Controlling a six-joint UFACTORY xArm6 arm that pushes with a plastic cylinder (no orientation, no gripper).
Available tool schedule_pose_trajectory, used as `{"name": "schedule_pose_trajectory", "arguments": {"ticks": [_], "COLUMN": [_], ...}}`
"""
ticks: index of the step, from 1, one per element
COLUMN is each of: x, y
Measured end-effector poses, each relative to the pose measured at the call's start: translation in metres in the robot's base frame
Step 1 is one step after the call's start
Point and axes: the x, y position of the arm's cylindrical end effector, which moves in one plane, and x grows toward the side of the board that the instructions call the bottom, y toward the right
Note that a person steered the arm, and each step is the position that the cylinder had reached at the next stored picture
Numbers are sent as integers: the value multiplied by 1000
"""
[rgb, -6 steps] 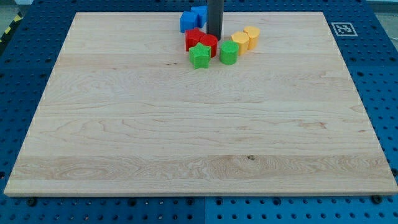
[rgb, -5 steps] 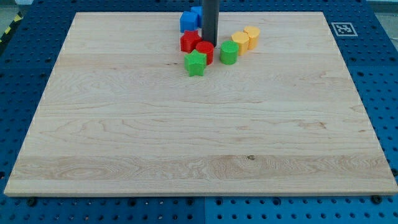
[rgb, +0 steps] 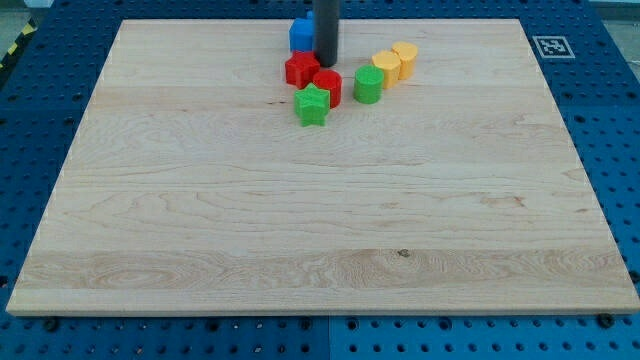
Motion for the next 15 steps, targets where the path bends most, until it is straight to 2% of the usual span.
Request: {"name": "schedule_pose_trajectory", "arguments": {"ticks": [1, 2, 3, 4, 5, 6, 8, 10, 11, 13, 15], "x": [7, 7, 7, 8, -12, -71, -94, -94, -93, -92, -92], "y": [-28, -32, -94, -117, -128, -152, -146, -141, -124, -27, -11]}}
